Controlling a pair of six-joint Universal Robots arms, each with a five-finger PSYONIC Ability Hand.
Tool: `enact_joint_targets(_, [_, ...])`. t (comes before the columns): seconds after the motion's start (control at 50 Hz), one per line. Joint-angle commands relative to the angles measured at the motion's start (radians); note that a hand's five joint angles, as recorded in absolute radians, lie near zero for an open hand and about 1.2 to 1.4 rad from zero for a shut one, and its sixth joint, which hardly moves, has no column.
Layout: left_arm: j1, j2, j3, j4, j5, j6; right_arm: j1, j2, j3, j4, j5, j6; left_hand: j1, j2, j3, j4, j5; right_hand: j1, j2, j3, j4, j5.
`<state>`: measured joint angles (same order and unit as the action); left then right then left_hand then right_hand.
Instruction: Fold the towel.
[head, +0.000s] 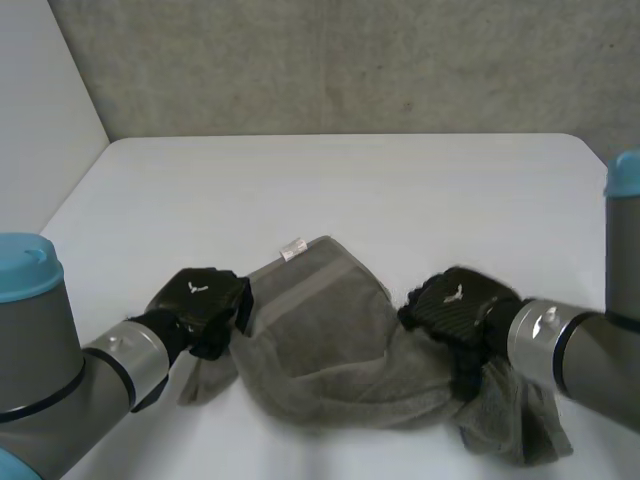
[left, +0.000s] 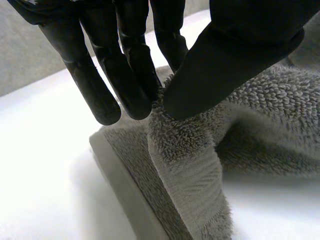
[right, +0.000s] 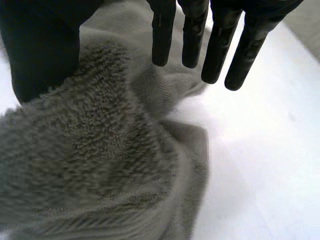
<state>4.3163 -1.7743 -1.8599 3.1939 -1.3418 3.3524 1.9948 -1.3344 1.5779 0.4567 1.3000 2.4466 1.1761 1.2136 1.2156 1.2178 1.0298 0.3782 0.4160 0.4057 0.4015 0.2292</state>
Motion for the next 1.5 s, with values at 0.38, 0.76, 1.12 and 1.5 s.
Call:
enact_joint_targets(0.38, [0.002,0.265,-0.188,-0.051,0.0,0.139,-0.086,0.28,-0.462,0.276,-0.191,0.287,0.22,0.183,0.181,0.178,0.192,0.065,0.027,0.037,0.042,0.039])
enact_joint_targets(0.76, [0.005,0.246,-0.203,-0.048,0.001,0.143,-0.14,0.357,-0.647,0.366,-0.228,0.35,0.22,0.183,0.181,0.178,0.192,0.059,0.021,0.032,0.036,0.034])
enact_joint_targets(1.12, [0.026,0.249,-0.191,-0.043,-0.002,0.197,-0.137,0.399,-0.48,0.364,-0.206,0.287,0.22,0.183,0.181,0.178,0.192,0.044,0.007,0.017,0.021,0.019])
enact_joint_targets(1.5, [0.077,0.141,-0.113,0.063,0.003,0.199,-0.136,0.31,-0.283,0.275,-0.2,0.19,0.22,0.183,0.181,0.178,0.192,1.018,0.98,0.99,0.994,0.992])
